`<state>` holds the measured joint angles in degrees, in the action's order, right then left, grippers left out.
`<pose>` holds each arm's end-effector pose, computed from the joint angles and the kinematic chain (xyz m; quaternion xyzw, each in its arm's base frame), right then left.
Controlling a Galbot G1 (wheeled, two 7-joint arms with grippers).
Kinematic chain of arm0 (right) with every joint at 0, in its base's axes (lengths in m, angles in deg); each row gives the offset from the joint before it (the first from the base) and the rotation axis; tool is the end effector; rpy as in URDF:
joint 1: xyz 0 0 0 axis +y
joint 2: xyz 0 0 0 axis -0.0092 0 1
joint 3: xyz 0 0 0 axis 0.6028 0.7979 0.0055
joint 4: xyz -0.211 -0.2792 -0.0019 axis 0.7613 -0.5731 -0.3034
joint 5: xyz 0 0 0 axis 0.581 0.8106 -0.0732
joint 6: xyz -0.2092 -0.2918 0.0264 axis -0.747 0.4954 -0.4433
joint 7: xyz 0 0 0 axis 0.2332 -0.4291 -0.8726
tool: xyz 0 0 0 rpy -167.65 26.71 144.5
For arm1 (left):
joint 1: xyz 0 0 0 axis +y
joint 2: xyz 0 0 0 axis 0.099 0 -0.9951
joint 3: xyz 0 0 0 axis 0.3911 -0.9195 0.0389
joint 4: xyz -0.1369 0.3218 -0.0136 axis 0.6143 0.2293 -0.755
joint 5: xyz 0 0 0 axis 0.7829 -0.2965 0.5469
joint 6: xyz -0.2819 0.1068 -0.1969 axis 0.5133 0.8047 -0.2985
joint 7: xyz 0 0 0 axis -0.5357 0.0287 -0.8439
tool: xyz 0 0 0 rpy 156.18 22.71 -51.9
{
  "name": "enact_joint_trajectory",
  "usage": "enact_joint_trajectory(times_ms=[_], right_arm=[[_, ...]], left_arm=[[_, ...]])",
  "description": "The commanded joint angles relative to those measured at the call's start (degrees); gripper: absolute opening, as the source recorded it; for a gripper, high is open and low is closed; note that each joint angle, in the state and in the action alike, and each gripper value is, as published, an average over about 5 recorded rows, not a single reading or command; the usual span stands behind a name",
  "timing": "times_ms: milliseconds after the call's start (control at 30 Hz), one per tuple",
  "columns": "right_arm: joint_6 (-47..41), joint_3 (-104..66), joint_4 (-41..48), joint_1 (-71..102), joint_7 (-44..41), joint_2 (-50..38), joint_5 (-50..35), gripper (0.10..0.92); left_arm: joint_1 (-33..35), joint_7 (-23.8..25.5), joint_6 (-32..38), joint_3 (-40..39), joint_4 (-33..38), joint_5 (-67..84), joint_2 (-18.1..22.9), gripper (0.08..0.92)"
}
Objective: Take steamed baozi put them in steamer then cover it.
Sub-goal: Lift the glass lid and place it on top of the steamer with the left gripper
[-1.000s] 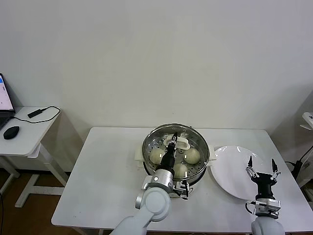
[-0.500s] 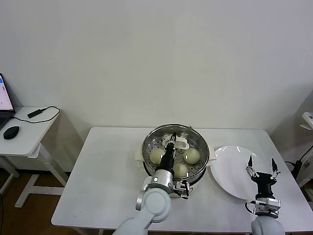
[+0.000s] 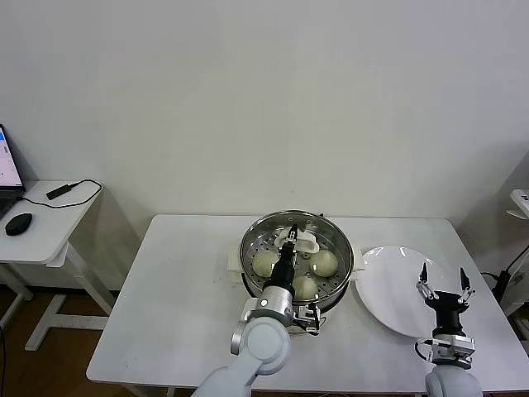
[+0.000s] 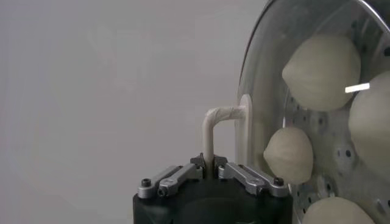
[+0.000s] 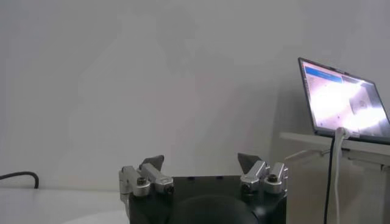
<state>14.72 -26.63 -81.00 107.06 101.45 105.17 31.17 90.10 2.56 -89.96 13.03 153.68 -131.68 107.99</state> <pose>0.2466 -0.1901 -0.4169 0.1657 0.9802 -0.0928 0.0563 0.2943 -0.2070 -0.2765 0.0911 0.7013 0.7012 0.0905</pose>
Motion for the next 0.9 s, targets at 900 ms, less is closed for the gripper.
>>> enact_joint_trajectory(times_ms=[900], right_arm=[[0.17, 0.03, 0.32, -0.34, -0.05, 0.55, 0.71, 0.823]], left_arm=[[1.95, -0.34, 0.92, 0.34, 3.25, -0.34, -0.5, 0.524]])
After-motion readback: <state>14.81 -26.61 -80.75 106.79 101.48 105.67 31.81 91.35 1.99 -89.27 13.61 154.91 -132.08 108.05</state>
